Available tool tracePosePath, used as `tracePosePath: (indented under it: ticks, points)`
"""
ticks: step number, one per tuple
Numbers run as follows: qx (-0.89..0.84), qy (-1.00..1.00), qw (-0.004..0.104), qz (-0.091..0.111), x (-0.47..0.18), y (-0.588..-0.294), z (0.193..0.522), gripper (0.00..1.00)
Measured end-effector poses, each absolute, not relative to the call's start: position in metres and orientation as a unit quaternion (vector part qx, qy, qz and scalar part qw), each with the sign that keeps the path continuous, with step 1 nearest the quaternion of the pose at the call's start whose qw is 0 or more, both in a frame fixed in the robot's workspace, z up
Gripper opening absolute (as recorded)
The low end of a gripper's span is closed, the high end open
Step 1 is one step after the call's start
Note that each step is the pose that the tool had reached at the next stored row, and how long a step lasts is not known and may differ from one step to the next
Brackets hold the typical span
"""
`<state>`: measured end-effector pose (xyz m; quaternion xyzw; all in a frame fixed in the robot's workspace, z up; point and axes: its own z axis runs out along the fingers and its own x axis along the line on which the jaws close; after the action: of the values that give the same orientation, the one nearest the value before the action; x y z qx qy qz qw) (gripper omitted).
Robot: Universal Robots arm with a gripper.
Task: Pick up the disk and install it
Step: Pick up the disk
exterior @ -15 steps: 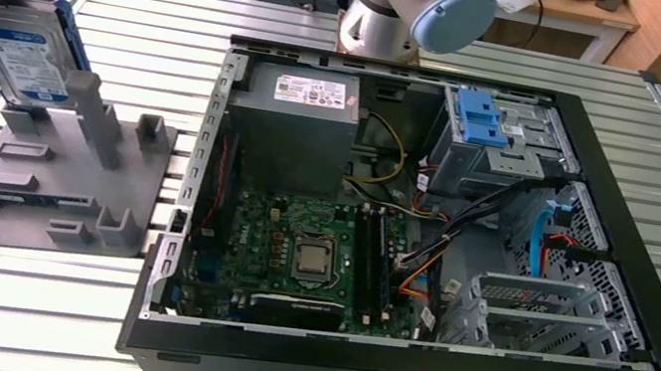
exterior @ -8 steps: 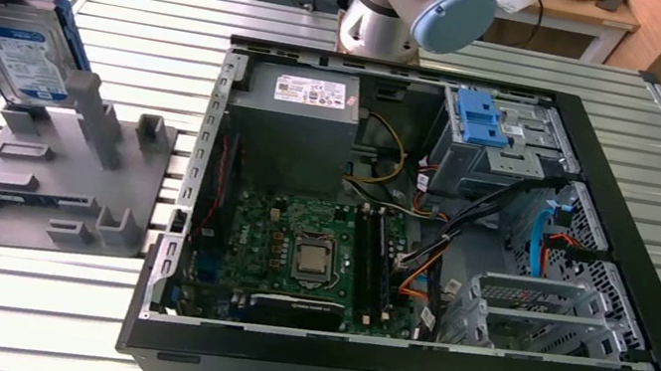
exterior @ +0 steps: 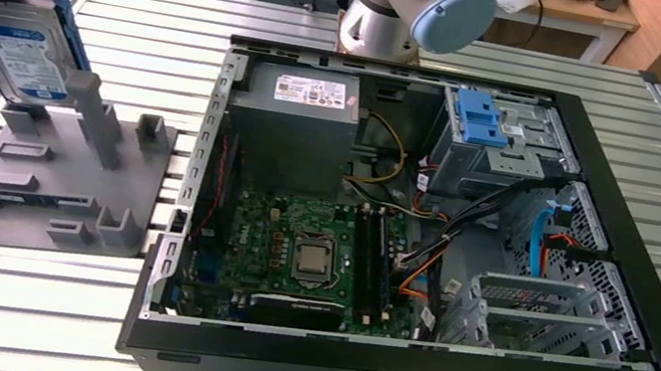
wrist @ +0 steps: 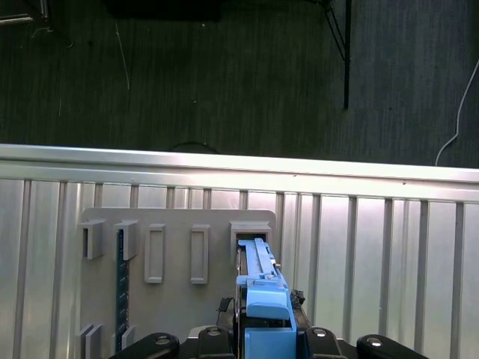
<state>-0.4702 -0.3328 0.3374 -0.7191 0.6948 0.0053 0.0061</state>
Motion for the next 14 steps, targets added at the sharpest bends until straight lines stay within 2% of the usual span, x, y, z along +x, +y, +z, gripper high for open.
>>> tracePosePath:
  ticks: [14]
  points:
    - [-0.719, 0.695, 0.006, 0.005, -0.4702, -0.3327, 0.3443, 0.36]
